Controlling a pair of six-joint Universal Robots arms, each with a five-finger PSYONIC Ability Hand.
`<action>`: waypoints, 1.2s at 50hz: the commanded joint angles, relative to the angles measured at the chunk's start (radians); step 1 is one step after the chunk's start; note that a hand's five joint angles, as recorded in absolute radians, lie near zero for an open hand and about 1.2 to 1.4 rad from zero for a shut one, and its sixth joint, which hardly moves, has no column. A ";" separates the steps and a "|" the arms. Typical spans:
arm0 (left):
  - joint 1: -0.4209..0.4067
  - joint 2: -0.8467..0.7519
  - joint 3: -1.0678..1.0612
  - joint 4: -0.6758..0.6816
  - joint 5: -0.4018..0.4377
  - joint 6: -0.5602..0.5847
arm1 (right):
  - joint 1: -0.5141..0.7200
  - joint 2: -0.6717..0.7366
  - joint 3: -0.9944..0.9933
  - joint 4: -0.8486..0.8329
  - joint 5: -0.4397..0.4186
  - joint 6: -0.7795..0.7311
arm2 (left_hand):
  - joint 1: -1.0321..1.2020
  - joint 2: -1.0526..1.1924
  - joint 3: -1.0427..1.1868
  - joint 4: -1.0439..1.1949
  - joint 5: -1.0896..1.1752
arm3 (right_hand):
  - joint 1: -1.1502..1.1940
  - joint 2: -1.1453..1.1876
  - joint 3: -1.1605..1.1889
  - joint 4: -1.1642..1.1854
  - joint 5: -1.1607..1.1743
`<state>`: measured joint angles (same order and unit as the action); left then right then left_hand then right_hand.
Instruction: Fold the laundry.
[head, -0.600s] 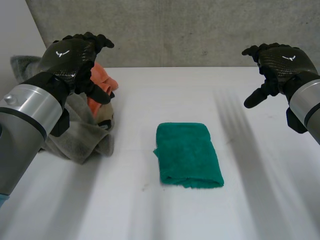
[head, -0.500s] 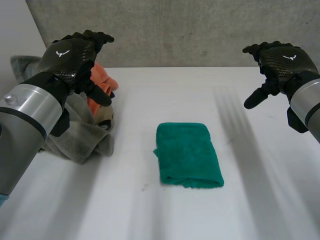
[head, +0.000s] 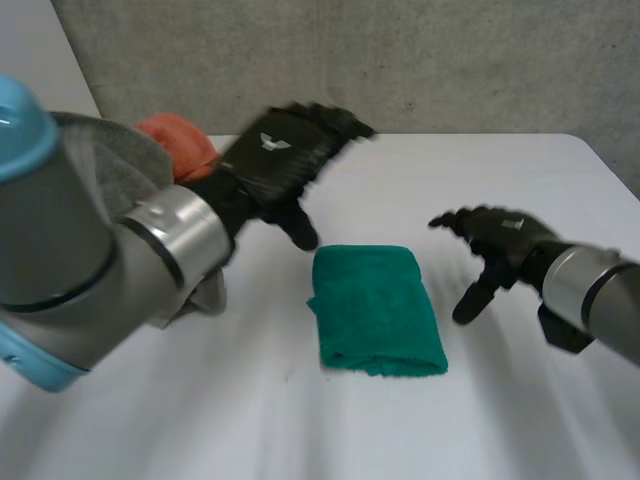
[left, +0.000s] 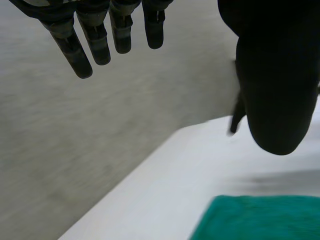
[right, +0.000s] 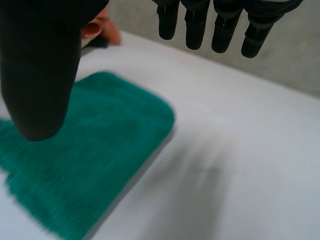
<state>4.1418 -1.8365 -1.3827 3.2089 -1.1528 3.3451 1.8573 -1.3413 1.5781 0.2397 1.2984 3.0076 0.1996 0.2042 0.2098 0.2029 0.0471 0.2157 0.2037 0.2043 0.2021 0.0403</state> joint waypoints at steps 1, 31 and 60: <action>-0.113 -0.158 0.112 -0.032 0.071 0.086 | 0.013 0.047 0.170 -0.229 -0.036 0.010 | -0.025 -0.030 -0.035 -0.028 -0.047 | -0.041 -0.029 -0.030 -0.028 -0.040; -0.160 -0.254 0.228 -0.041 0.071 0.080 | 0.063 0.234 0.247 -0.531 -0.094 0.001 | -0.025 -0.030 -0.035 -0.028 -0.047 | 0.107 0.119 0.118 0.120 0.108; -0.149 -0.159 0.229 -0.041 0.068 0.076 | -0.148 0.454 -0.267 -0.587 0.079 -0.062 | -0.025 -0.030 -0.035 -0.028 -0.047 | 1.181 1.193 1.192 1.194 1.181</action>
<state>3.9900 -2.0436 -1.1537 3.1673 -1.0846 3.4239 1.8286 -1.0116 1.5622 -0.4053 1.3283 2.9463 0.1996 0.2042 0.2098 0.2029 0.0471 0.8609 1.0741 1.0923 1.1938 0.9207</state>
